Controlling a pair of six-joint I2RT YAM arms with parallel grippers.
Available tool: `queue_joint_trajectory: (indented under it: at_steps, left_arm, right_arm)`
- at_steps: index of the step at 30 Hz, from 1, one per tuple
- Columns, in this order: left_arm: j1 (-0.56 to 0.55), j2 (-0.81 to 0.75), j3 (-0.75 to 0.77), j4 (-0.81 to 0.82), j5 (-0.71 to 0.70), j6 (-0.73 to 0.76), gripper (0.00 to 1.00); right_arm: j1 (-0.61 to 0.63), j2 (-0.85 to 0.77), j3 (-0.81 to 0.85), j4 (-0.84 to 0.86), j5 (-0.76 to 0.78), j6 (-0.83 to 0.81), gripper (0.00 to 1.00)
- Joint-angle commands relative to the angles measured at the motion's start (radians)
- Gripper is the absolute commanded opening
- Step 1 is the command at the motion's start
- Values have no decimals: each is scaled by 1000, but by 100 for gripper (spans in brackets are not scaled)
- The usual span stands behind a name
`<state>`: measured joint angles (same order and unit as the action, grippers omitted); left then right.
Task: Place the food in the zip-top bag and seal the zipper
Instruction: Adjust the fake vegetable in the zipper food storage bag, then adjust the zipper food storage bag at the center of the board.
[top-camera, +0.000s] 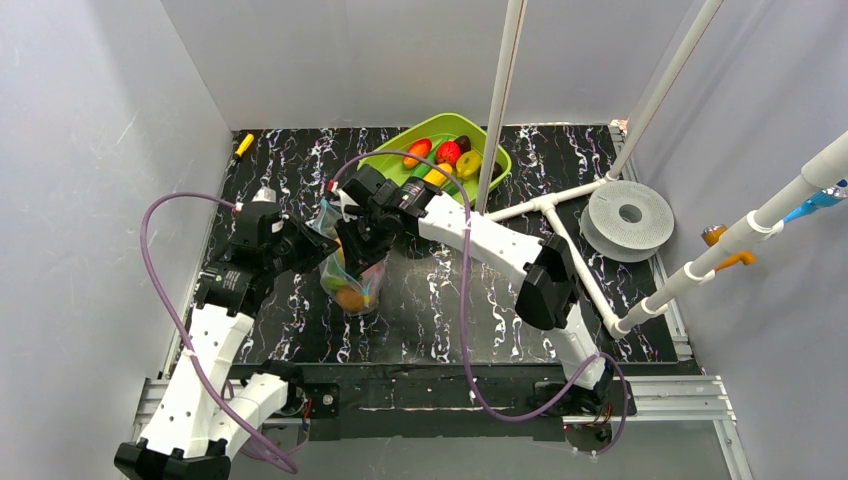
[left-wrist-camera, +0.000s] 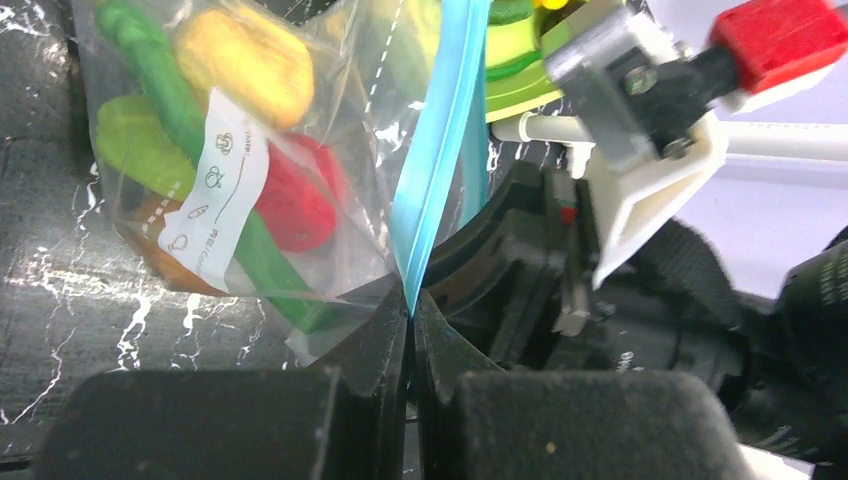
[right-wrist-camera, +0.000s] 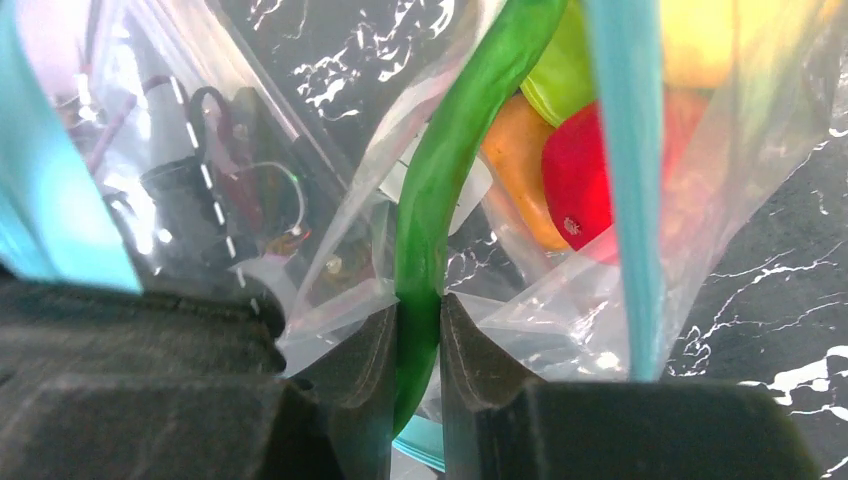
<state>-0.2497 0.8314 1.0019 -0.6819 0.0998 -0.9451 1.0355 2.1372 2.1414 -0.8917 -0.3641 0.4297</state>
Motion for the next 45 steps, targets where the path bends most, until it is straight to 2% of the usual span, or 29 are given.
queue_joint_trajectory:
  at_steps: [1, 3, 8, 16, 20, 24, 28, 31, 33, 36, 38, 43, 45]
  left_arm:
    - [7, 19, 74, 50, 53, -35, 0]
    - [7, 23, 71, 52, 52, -35, 0]
    - [7, -2, 37, 30, 29, -31, 0]
    - [7, -11, 55, 1, -5, -9, 0]
    - [7, -5, 72, 0, -23, 3, 0]
    - [7, -5, 72, 5, -29, 5, 0]
    - [7, 1, 75, 8, -30, -3, 0]
    - [7, 6, 82, 10, -27, -9, 0]
    - [7, 6, 81, 11, -26, -9, 0]
    - [7, 6, 81, 10, -26, -14, 0]
    - [7, 3, 77, 10, -30, -16, 0]
    - [7, -7, 75, -2, -63, -7, 0]
    - [7, -11, 84, -16, -84, 13, 0]
  right_arm:
    - [36, 11, -22, 25, 140, -35, 19]
    - [37, 11, -8, 10, 141, -33, 24]
    - [12, -57, 16, -4, 89, -26, 48]
    - [-19, -195, 6, -61, 99, -1, 75]
    - [-18, -295, -130, -15, 134, 3, 84]
    - [4, -421, -334, 114, 176, -22, 87]
    - [80, -549, -563, 322, 318, -65, 86]
    - [130, -582, -693, 444, 451, -83, 84]
    - [142, -577, -723, 504, 482, -86, 79]
    - [144, -532, -695, 508, 501, -90, 70]
    - [148, -512, -678, 515, 505, -104, 63]
    - [154, -512, -654, 510, 581, -136, 38]
    - [153, -520, -639, 484, 599, -157, 24]
